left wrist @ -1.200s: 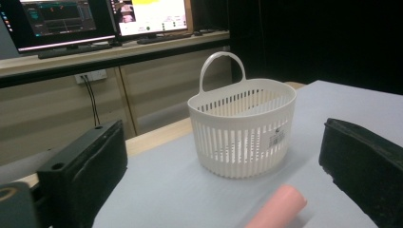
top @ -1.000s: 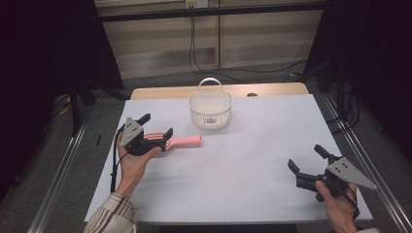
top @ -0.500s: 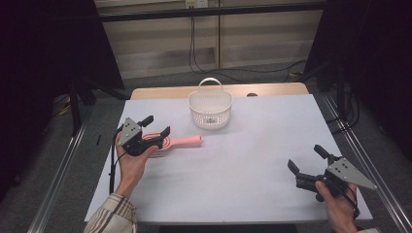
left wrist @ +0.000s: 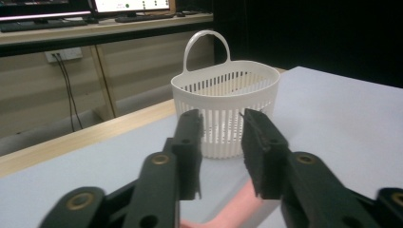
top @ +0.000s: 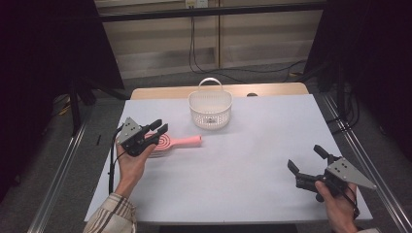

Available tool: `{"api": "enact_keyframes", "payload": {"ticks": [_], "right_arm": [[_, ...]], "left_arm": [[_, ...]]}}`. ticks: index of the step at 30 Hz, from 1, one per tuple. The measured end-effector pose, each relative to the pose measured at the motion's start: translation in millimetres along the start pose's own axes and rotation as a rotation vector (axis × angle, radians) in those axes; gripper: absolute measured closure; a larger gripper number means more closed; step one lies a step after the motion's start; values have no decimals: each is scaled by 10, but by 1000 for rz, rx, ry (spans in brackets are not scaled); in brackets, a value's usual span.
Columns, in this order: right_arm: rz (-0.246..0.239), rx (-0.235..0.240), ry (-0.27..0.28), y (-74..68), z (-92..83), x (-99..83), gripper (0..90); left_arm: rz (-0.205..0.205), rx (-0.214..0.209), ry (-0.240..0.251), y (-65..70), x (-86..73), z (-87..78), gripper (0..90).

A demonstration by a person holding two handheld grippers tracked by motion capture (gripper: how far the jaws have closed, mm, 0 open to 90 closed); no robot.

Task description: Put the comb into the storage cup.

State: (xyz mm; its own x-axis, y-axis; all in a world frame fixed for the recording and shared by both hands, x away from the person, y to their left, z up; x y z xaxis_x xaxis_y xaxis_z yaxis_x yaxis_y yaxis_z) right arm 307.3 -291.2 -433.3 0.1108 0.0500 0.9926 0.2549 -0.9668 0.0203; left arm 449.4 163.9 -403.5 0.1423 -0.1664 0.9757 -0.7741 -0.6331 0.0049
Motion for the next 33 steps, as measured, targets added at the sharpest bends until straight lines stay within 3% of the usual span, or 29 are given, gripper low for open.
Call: {"api": "enact_keyframes", "payload": {"ticks": [8,9,12,14,15,16,17,21,25,33], "right_arm": [[-4,-1,-1,1,3,-3,11],[-4,-1,-2,2,2,-4,11],[-4,-3,0,5,2,-2,11],[-1,-1,2,6,4,-2,11],[0,-1,1,6,5,-3,11],[0,0,0,6,5,-3,11],[-3,0,0,6,5,-4,11],[2,-1,-3,10,6,-6,10],[2,1,-2,5,5,-5,10],[2,-3,-3,6,4,-7,10]], "left_arm": [[-32,-37,-29,8,-7,-9,860],[-45,-41,-21,5,2,-13,860],[-32,-61,-59,12,-1,-6,878],[-50,-80,-71,9,0,-1,895],[-44,-107,-106,19,14,7,900],[-44,-107,-106,19,14,7,900],[-61,-145,-109,33,55,6,900],[-78,-181,-126,34,117,-12,900],[-102,-204,-155,7,155,-18,900],[-81,-232,-283,0,32,153,900]]}}
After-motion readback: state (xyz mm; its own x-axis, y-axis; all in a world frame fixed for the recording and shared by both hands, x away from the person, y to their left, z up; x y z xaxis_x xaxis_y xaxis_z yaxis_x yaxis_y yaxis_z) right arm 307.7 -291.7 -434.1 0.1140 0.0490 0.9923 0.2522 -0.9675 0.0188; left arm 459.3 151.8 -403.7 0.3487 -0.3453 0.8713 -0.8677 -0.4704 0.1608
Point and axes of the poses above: each handheld gripper's, and its own axes: z roughly forward along the jaws, x roughly out of its top, y roughly to its right, the point moved 6 cm from there along z, roughly forward along the jaws, and after that the axes turned 6 degrees about -x, right-handed, at the moved point
